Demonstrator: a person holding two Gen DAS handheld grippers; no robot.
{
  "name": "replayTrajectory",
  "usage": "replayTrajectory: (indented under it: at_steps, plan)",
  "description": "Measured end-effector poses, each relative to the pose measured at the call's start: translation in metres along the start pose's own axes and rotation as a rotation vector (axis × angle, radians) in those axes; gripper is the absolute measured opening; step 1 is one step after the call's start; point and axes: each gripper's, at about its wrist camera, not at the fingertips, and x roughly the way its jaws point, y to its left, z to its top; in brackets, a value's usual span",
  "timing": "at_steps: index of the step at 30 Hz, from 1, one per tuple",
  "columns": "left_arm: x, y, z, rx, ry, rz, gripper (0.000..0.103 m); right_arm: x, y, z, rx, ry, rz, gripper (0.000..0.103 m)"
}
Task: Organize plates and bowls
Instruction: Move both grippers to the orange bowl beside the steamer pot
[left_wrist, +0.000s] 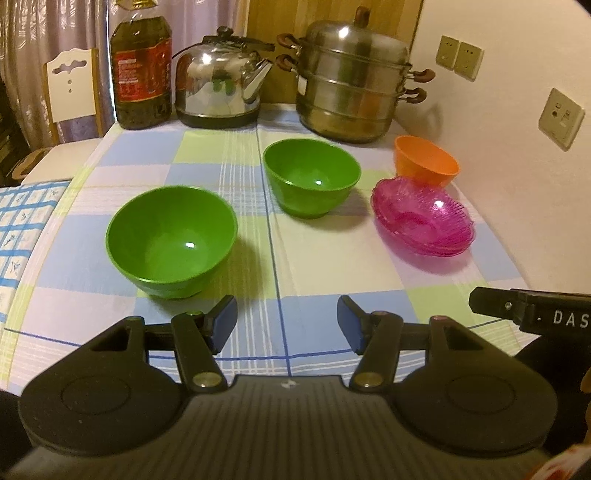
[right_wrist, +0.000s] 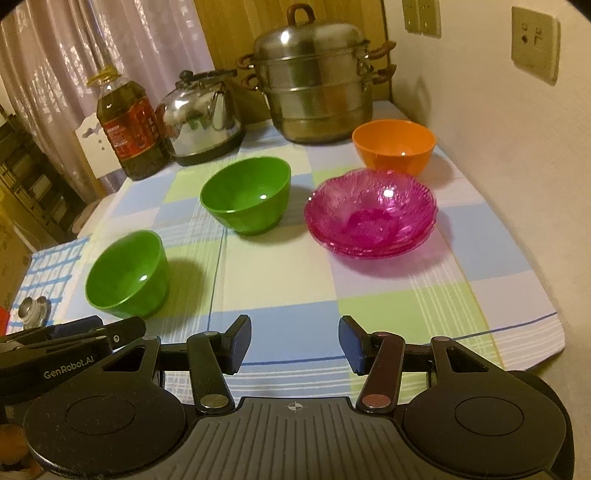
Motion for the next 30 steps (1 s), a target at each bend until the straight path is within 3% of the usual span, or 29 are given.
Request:
replayTrajectory:
  at_steps: [16, 30]
  plan:
    - [0.010, -0.031, 0.022, 0.051, -0.005, -0.064, 0.056, -0.008, -0.026, 0.020, 0.040, -0.048, -0.049, 0.053]
    - [0.081, -0.087, 0.097, 0.096, 0.003, -0.149, 0.056, 0.031, -0.097, 0.084, 0.092, -0.046, -0.158, 0.053]
